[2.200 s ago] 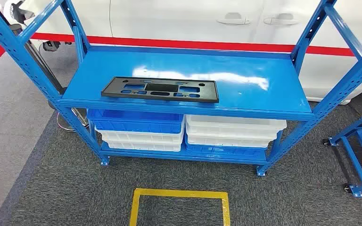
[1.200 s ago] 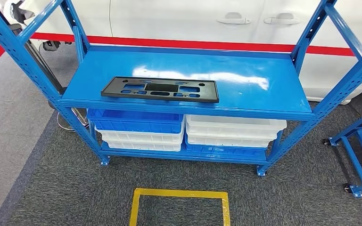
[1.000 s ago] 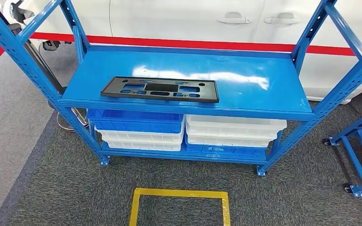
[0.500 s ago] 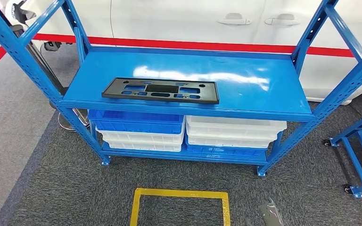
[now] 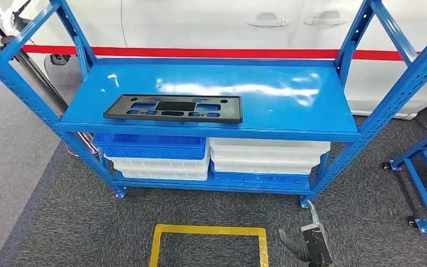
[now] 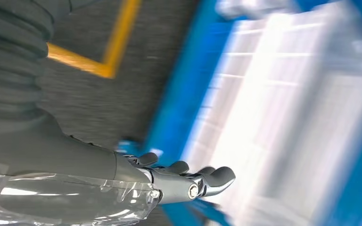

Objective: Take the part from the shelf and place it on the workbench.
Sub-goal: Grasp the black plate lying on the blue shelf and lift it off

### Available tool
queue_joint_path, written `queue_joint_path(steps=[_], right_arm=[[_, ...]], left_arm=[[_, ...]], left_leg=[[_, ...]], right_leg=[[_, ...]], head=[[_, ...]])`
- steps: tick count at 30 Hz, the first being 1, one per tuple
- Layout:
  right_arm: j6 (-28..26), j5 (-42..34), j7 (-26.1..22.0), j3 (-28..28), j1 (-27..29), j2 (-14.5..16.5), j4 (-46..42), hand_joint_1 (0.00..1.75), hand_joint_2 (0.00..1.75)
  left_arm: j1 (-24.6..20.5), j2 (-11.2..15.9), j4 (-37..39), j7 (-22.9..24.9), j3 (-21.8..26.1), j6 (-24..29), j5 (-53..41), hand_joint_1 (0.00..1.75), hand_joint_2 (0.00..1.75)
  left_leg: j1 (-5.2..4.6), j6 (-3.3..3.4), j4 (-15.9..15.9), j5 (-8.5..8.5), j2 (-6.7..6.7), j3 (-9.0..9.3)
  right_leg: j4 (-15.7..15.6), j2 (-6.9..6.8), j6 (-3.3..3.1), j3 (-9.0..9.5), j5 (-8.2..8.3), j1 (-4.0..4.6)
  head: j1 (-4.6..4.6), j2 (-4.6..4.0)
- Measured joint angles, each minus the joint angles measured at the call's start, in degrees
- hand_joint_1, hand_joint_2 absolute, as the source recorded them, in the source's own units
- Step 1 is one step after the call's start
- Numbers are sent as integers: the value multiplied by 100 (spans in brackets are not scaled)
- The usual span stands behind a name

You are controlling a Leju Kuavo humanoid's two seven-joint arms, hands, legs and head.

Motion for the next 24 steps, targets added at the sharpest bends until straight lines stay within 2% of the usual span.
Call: queue_joint_path(steps=[1,2,3,5,6,8,10,11,13,15,16,17,18,20,21,22,24], right_arm=[[-4,-44,-23,79,10,-18,-89,0,0],[-28,-145,-77,289,50,-66,-295,0,0],[-75,-282,-140,661,106,-137,-648,0,44],[-171,-488,-228,1346,192,-255,-1252,0,131],[-199,-512,-232,1539,202,-279,-1414,0,175],[-211,-462,-207,1587,194,-281,-1443,0,175],[-262,-354,-167,1735,196,-289,-1569,0,175],[-305,-278,-142,1876,186,-308,-1669,0,175],[-402,-109,-76,2197,147,-346,-1852,0,175],[-506,84,14,2475,125,-355,-1970,0,175],[-566,192,65,2608,118,-355,-2027,0,175],[-633,306,115,2745,104,-355,-2084,0,175],[-703,421,162,2882,81,-355,-2140,0,175],[-857,660,252,3132,16,-358,-2248,0,175],[-946,792,295,3246,-21,-360,-2295,0,175],[-1050,941,337,3354,-53,-362,-2334,0,175],[-1284,1264,417,3531,-102,-372,-2378,0,175]], left_arm=[[-5,1,4,-5,-5,0,3,0,0],[-11,1,20,-17,-15,-5,14,0,0],[-20,5,44,-34,-36,-22,27,0,0],[-32,18,91,-64,-73,-58,42,0,0],[-35,24,102,-73,-87,-72,41,0,0],[-37,26,104,-78,-90,-71,36,0,0],[-35,26,105,-78,-110,-70,27,0,0],[-32,26,105,-78,-126,-71,16,0,0],[-34,27,107,-78,-157,-77,-6,0,0],[-50,31,107,-78,-172,-92,-19,0,0],[-55,32,107,-78,-179,-99,-25,0,0],[-57,34,108,-77,-186,-106,-33,0,0],[-57,35,108,-77,-197,-110,-42,0,0],[-61,33,109,-75,-224,-118,-61,0,0],[-67,34,110,-73,-244,-120,-71,0,0],[-74,34,111,-68,-267,-122,-82,0,0],[-89,40,113,-52,-307,-125,-113,0,0]], left_leg=[[-2,1,141,-91,3,-62],[-10,9,588,-275,6,-287],[-33,59,653,-227,8,-359],[-99,161,519,-29,11,-381],[-126,206,104,183,11,-215],[-146,216,57,166,7,-203],[-138,262,7,196,4,-193],[-129,297,-27,217,10,-180],[-117,365,-76,249,32,-162],[-137,402,-79,249,39,-168],[-151,411,-79,246,36,-164],[-164,416,-77,242,33,-156],[-176,417,-75,237,29,-143],[-204,407,-70,220,25,-117],[-218,390,-63,211,22,-115],[-222,367,-58,206,22,-121],[-217,305,-60,208,23,-134]], right_leg=[[-1,-3,-14,1,-2,4],[0,-15,-40,7,-11,25],[-1,-23,-64,30,-31,53],[2,-32,-67,67,-70,127],[-3,-28,-45,82,-78,142],[-23,-33,5,82,-66,141],[-29,-41,60,93,-75,132],[39,-44,83,65,-132,130],[496,-48,109,-148,-416,127],[1232,-49,116,-510,-737,133],[1467,-49,114,-630,-781,133],[1504,-49,105,-658,-713,134],[1314,-50,85,-576,-542,138],[562,-55,7,-221,-144,167],[237,-62,-28,-74,-30,186],[31,-64,-56,13,18,207],[-78,-63,-76,37,19,225]], head=[[-1,0],[-1,0],[-1,0],[0,0],[1,0],[1,0],[0,0],[1,0],[1,0],[2,0],[2,0],[2,0],[1,0],[2,0],[2,0],[2,0],[1,0]])
